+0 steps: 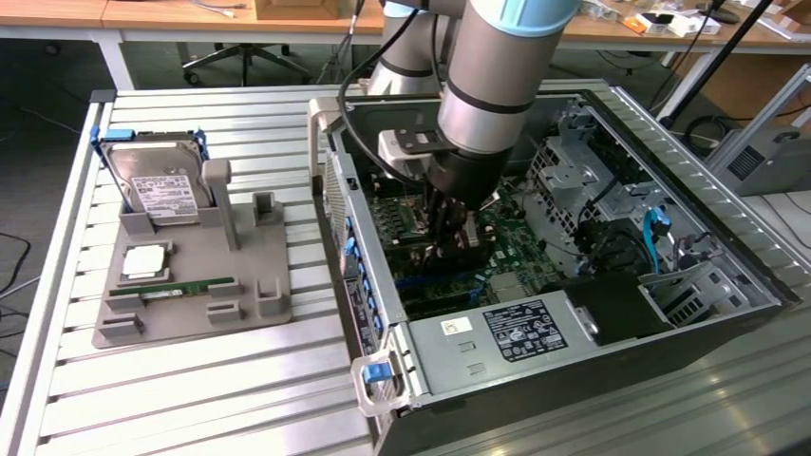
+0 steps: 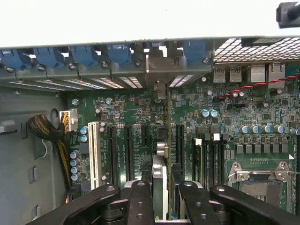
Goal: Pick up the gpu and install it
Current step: 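Insert the gpu into the slot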
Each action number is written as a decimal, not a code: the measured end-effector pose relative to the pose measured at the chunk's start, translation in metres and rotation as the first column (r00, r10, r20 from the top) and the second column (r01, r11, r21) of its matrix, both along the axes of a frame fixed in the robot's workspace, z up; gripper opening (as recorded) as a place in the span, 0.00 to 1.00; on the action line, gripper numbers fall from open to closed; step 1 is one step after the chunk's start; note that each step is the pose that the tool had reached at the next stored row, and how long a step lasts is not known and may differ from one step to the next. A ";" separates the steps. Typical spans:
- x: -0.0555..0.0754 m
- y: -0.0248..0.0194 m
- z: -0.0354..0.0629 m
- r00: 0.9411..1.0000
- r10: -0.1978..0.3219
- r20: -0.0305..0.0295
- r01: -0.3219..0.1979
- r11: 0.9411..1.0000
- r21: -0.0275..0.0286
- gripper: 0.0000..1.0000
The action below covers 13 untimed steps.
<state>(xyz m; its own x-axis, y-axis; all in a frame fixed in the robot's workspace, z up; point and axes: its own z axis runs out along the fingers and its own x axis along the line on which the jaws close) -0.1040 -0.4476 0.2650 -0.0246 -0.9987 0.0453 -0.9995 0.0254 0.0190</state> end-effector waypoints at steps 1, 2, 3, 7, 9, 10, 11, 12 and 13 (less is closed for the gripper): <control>0.000 0.0000 -0.0004 1.000 0.000 0.000 0.000 1.000 0.000 0.27; 0.000 0.0000 -0.0008 1.000 0.000 0.000 0.000 1.000 0.000 0.27; 0.000 -0.0001 -0.0012 1.000 0.000 0.000 0.000 1.000 -0.001 0.27; 0.000 -0.0001 -0.0033 1.000 0.000 0.000 0.000 1.000 -0.001 0.27; 0.000 -0.0001 -0.0041 1.000 0.000 0.000 0.000 1.000 -0.001 0.27; 0.000 -0.0001 -0.0042 1.000 0.000 0.000 0.000 1.000 -0.001 0.27; 0.000 0.0000 -0.0043 1.000 0.000 0.000 0.000 1.000 0.000 0.27; 0.000 0.0000 -0.0043 1.000 0.000 0.000 0.000 1.000 0.000 0.27; 0.000 0.0000 -0.0041 1.000 0.000 0.000 0.000 1.000 0.000 0.27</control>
